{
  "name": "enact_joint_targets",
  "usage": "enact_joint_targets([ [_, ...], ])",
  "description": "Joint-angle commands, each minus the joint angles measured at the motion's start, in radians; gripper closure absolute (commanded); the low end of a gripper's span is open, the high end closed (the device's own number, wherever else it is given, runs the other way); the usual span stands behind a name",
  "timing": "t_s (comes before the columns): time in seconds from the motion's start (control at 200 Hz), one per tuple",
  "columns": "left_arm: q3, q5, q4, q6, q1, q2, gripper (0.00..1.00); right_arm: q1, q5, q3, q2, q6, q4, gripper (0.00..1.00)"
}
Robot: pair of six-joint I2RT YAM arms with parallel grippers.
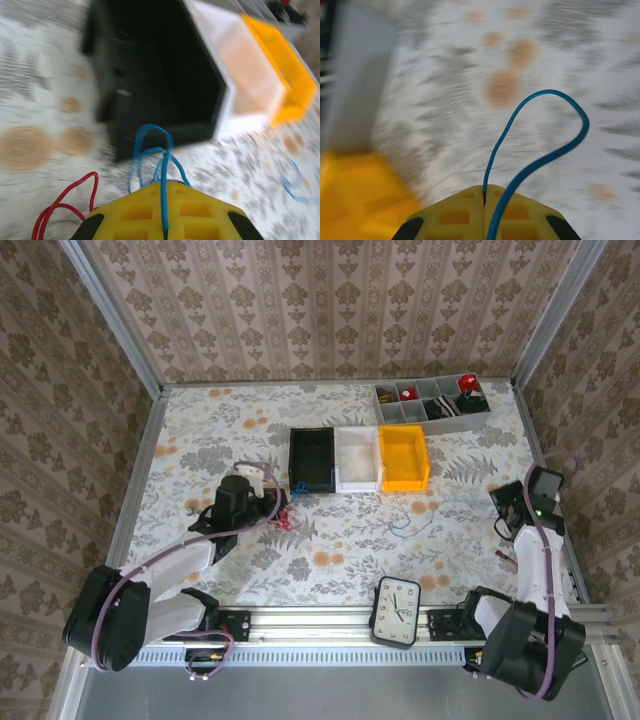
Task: Untangle the cables
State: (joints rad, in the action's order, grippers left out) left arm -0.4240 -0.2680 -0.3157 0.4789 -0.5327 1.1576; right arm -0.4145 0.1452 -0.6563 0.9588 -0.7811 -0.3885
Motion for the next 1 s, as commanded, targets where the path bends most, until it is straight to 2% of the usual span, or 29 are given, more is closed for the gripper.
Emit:
enact_joint_targets([
  [0.0,-0.085,-0.203,-0.003,-0.137,-0.062,0.033,1.00,0.099,0.120,-0.168,-0.055,0.034,0.107,1.00],
  [0.1,-0.134,-0.205,0.067,-0.200,-0.115,0.078,1.00,0.179,0.149,-0.326,-0.026,0.039,0.132,1.00],
  [0.23,-0.153,-0.178,0.040,-0.191,-0.133,0.137,1.00,0.263,0.139,-0.520,0.051,0.064,0.142,1.00],
  [0.44,-0.190,-0.142,0.009,-0.195,-0.133,0.214,1.00,0.310,0.149,-0.710,0.201,0.060,0.197,1.00],
  [0.685,-0.239,-0.164,0.018,-0.202,-0.135,0.289,1.00,0.331,0.093,-0.782,0.337,0.115,0.188,1.00],
  [0.995,-0.243,-0.162,0.027,-0.205,-0.138,0.295,1.00,0.407,-0.034,-0.721,0.422,0.183,0.160,1.00],
])
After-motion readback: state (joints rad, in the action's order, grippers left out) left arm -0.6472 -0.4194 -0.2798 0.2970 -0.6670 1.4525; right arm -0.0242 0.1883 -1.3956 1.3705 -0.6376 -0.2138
